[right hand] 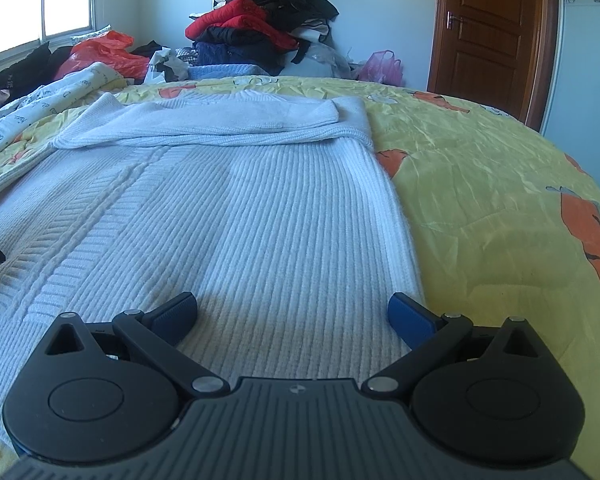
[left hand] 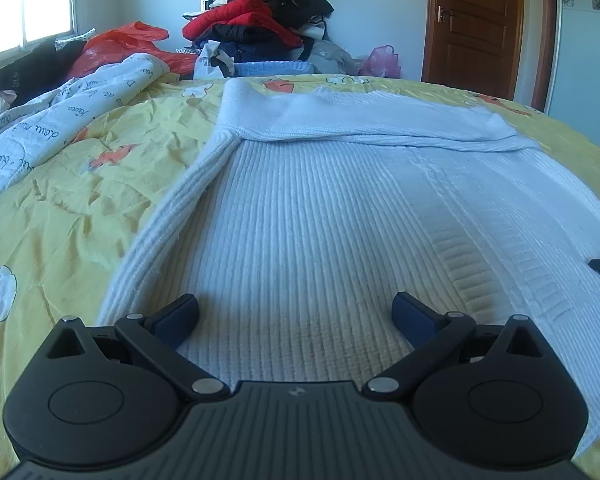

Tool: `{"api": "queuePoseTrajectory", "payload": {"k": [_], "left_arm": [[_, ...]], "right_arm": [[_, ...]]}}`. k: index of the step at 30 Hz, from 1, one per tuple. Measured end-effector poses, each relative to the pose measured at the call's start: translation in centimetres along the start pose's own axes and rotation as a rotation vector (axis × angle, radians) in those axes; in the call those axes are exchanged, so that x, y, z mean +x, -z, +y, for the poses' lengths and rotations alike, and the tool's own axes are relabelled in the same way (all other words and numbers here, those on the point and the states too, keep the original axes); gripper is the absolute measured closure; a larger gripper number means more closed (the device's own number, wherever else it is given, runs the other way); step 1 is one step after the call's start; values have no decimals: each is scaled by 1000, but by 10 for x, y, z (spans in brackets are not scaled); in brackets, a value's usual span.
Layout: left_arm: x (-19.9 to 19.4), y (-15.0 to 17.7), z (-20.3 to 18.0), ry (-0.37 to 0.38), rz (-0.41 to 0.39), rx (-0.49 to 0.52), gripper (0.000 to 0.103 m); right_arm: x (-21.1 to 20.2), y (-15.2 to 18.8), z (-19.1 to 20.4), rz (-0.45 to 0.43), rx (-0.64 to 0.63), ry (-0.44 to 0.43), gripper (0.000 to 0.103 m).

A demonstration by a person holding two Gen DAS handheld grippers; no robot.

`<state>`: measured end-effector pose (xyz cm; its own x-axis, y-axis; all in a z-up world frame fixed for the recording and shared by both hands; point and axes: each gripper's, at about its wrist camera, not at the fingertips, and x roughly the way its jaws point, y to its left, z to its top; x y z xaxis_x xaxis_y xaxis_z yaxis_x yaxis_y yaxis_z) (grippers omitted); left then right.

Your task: Fold small clothes

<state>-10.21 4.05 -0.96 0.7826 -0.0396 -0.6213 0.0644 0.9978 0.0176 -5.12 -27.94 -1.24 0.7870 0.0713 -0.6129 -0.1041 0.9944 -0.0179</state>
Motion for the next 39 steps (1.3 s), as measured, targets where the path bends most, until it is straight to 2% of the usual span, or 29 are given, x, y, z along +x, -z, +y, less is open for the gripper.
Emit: {"api": "queuePoseTrajectory", "payload": {"k": [39], "left_arm": [[-12,9,1,2,0,1,0]], "right_arm": [[-10,8,4,-1,-4,-4,1]]}}
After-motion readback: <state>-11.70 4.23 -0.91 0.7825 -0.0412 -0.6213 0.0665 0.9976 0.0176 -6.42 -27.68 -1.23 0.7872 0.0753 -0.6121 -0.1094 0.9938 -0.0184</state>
